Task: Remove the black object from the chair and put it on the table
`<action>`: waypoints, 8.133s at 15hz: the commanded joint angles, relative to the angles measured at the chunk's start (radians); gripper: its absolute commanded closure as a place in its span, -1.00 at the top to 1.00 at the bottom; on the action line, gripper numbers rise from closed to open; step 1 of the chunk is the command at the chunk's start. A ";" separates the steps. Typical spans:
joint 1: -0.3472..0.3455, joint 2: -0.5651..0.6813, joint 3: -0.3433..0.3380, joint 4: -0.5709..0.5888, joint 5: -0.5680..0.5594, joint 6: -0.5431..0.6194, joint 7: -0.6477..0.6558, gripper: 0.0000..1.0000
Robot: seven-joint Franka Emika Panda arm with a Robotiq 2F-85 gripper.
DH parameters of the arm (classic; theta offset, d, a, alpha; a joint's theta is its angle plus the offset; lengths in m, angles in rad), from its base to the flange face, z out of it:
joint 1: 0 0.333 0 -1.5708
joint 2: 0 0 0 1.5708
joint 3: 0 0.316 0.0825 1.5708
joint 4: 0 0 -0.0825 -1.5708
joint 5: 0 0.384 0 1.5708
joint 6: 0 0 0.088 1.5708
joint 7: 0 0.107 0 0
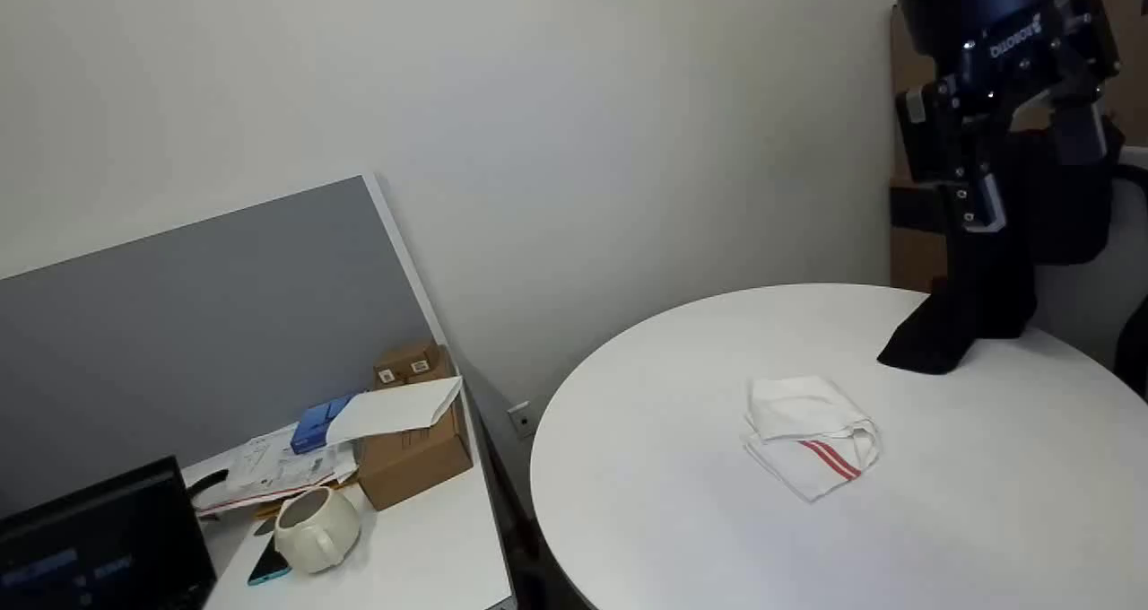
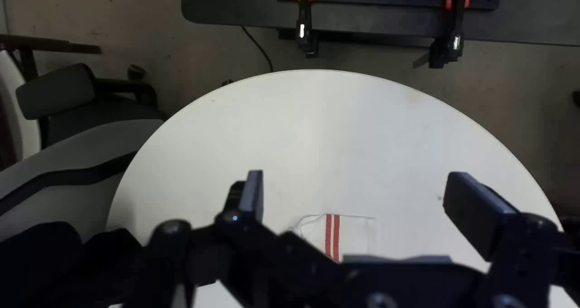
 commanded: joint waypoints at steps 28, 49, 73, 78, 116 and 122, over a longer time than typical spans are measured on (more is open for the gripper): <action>-0.207 0.837 -0.316 0.809 -0.066 0.370 -0.417 1.00; -0.478 1.206 -0.279 1.125 0.128 0.355 -0.541 0.20; -0.392 0.974 -0.219 1.464 0.293 -0.041 -0.567 -0.98; -0.326 0.982 -0.179 1.622 0.275 -0.135 -0.521 -0.98; -0.234 1.535 -0.161 2.091 0.131 -0.070 -0.321 -0.98; -0.230 1.607 -0.150 2.090 0.112 -0.078 -0.425 -0.98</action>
